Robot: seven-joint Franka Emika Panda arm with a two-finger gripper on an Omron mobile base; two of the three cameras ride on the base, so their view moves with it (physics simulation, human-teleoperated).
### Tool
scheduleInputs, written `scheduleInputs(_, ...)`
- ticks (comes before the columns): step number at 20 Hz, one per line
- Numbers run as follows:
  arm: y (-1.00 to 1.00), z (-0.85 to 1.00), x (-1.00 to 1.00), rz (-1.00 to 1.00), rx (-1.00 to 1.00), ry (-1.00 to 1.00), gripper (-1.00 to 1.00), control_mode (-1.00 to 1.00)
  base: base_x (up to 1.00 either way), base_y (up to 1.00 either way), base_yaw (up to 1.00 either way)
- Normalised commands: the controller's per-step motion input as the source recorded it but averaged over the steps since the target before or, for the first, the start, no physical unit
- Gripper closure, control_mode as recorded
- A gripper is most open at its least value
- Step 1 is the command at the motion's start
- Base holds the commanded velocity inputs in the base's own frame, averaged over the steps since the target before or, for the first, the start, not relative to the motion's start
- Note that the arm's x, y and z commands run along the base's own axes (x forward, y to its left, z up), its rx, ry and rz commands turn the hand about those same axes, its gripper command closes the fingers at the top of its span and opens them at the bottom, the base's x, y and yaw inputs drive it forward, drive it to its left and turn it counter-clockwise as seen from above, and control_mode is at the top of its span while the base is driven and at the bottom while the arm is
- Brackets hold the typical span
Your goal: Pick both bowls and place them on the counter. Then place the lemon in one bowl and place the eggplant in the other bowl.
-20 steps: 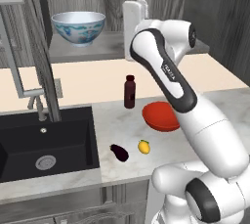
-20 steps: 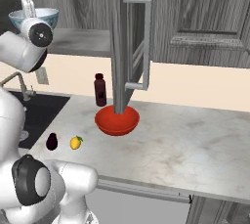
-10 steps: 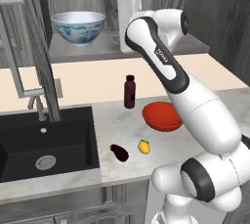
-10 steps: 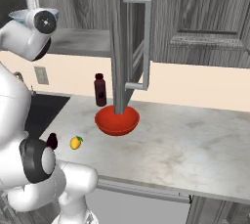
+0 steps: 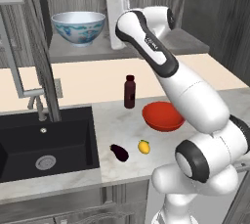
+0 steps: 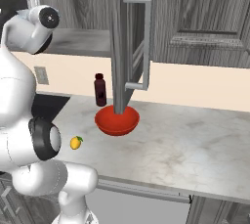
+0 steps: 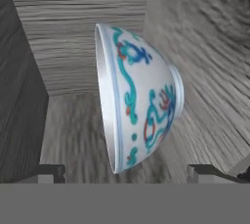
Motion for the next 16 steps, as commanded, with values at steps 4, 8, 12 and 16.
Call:
scheduleInputs(4,0.25,-0.2,0.3,0.05,-0.01,0.0,-1.0,-1.0,0.0,0.0,0.0)
scheduleInputs(8,0.22,-0.09,0.35,0.04,-0.02,0.0,-1.0,-1.0,0.0,0.0,0.0)
scheduleInputs(12,0.15,0.0,0.31,0.02,-0.03,0.0,-1.0,-1.0,0.0,0.0,0.0)
scheduleInputs(16,0.1,0.0,0.24,0.0,-0.07,0.03,-1.0,-1.0,0.0,0.0,0.0)
